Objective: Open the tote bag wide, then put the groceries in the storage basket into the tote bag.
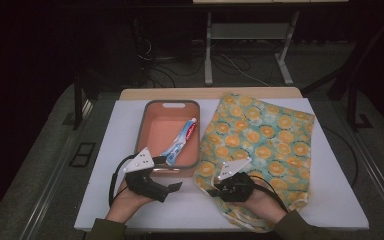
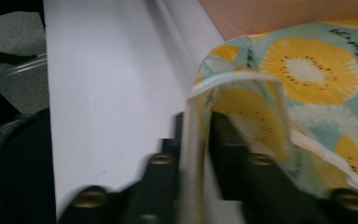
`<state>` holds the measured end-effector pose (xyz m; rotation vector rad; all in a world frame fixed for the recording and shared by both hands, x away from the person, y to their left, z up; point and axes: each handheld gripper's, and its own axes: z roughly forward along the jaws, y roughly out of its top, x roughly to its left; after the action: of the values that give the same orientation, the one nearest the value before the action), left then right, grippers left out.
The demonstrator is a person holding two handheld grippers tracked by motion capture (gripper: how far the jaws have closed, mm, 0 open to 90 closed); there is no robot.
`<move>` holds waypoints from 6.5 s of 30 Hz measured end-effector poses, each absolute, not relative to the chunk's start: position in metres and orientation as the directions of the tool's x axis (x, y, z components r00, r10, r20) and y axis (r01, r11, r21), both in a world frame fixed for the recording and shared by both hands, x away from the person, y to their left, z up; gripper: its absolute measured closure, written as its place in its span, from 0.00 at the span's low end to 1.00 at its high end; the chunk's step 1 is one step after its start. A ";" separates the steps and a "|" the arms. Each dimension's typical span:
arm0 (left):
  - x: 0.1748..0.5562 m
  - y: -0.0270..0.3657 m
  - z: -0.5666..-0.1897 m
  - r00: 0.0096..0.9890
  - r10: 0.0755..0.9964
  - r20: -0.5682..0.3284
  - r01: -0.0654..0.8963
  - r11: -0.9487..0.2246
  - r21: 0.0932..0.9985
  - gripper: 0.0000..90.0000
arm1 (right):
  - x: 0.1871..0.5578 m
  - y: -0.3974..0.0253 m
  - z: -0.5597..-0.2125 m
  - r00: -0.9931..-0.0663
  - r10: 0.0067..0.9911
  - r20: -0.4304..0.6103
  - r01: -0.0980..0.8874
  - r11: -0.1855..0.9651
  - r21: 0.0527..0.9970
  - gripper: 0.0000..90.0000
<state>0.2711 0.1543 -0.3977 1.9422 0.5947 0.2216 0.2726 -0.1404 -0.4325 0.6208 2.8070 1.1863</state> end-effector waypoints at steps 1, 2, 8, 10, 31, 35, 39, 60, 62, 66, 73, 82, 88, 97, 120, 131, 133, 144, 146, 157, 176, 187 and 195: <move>0.271 0.155 -0.398 0.860 0.499 -0.110 0.305 -0.330 0.893 0.00 | 0.271 -0.146 -0.429 -0.920 0.373 0.121 0.346 0.629 0.696 0.68; 0.271 0.155 -0.398 0.859 0.500 -0.111 0.306 -0.327 0.894 0.00 | 0.270 -0.151 -0.425 -0.918 0.375 0.131 0.352 0.615 0.705 0.63; 0.271 0.155 -0.398 0.858 0.501 -0.111 0.307 -0.328 0.894 0.00 | 0.264 -0.180 -0.409 -0.908 0.401 0.123 0.352 0.571 0.741 0.46; 0.271 0.155 -0.398 0.858 0.502 -0.109 0.306 -0.329 0.893 0.00 | 0.259 -0.193 -0.404 -0.909 0.399 0.123 0.347 0.558 0.754 0.44; 0.271 0.153 -0.401 0.859 0.499 -0.113 0.311 -0.333 0.890 0.00 | 0.215 -0.195 -0.431 -0.961 0.235 0.146 0.271 0.692 0.670 0.53; 0.271 0.152 -0.402 0.859 0.500 -0.113 0.312 -0.336 0.889 0.00 | 0.213 -0.187 -0.436 -0.967 0.213 0.139 0.251 0.710 0.657 0.55; 0.270 0.153 -0.402 0.858 0.501 -0.109 0.310 -0.336 0.890 0.00 | 0.212 -0.180 -0.442 -0.971 0.214 0.104 0.231 0.738 0.634 0.74; 0.270 0.151 -0.401 0.858 0.502 -0.106 0.306 -0.335 0.891 0.00 | 0.244 -0.219 -0.404 -0.926 0.334 0.177 0.335 0.509 0.793 0.98; 0.270 0.151 -0.401 0.859 0.502 -0.105 0.305 -0.335 0.891 0.00 | 0.249 -0.224 -0.400 -0.920 0.351 0.173 0.339 0.495 0.800 0.98; 0.271 0.154 -0.401 0.856 0.507 -0.104 0.305 -0.332 0.892 0.00 | 0.259 -0.234 -0.395 -0.906 0.393 0.156 0.346 0.477 0.808 0.98; 0.271 0.154 -0.401 0.851 0.513 -0.108 0.308 -0.322 0.895 0.00 | 0.283 -0.254 -0.382 -0.864 0.486 0.133 0.373 0.440 0.817 0.98; 0.272 0.154 -0.401 0.850 0.516 -0.108 0.306 -0.316 0.898 0.00 | 0.323 -0.281 -0.377 -0.788 0.607 0.101 0.416 0.404 0.815 0.98; 0.272 0.154 -0.401 0.848 0.519 -0.108 0.306 -0.313 0.899 0.00 | 0.360 -0.303 -0.392 -0.694 0.712 0.110 0.506 0.372 0.778 0.98; 0.273 0.154 -0.401 0.848 0.517 -0.113 0.310 -0.312 0.898 0.00 | 0.396 -0.321 -0.439 -0.583 0.797 0.156 0.649 0.341 0.681 0.98; 0.271 0.153 -0.401 0.852 0.512 -0.105 0.305 -0.325 0.895 0.00 | 0.293 -0.250 -0.401 -0.839 0.523 0.152 0.457 0.525 0.718 0.54; 0.271 0.151 -0.400 0.855 0.509 -0.104 0.303 -0.325 0.896 0.00 | 0.304 -0.232 -0.440 -0.853 0.513 0.097 0.458 0.645 0.612 0.75; 0.271 0.151 -0.400 0.855 0.508 -0.105 0.303 -0.325 0.896 0.00 | 0.307 -0.234 -0.441 -0.845 0.525 0.098 0.467 0.636 0.615 0.84; 0.274 0.151 -0.396 0.857 0.505 -0.106 0.307 -0.333 0.892 0.00 | 0.323 -0.249 -0.423 -0.813 0.559 0.161 0.488 0.505 0.713 0.99; 0.276 0.151 -0.394 0.856 0.505 -0.107 0.306 -0.329 0.893 0.00 | 0.329 -0.253 -0.414 -0.801 0.573 0.171 0.490 0.465 0.737 0.99; 0.291 0.150 -0.376 0.849 0.518 -0.104 0.311 -0.331 0.891 0.00 | 0.369 -0.272 -0.395 -0.732 0.653 0.197 0.503 0.321 0.802 0.99; 0.338 0.140 -0.363 0.847 0.524 -0.090 0.310 -0.349 0.884 0.00 | 0.381 -0.283 -0.404 -0.703 0.680 0.209 0.524 0.297 0.798 0.99; 0.368 0.131 -0.360 0.828 0.556 -0.072 0.321 -0.365 0.874 0.00 | 0.380 -0.285 -0.404 -0.704 0.678 0.211 0.521 0.292 0.802 0.99; 0.392 0.125 -0.369 0.810 0.583 -0.061 0.354 -0.404 0.844 0.02 | 0.380 -0.283 -0.405 -0.715 0.670 0.202 0.513 0.305 0.802 0.99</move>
<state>0.3923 0.1254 -0.3686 2.0337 0.6940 0.3013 0.3796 -0.2830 -0.4052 1.0974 2.3953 1.3731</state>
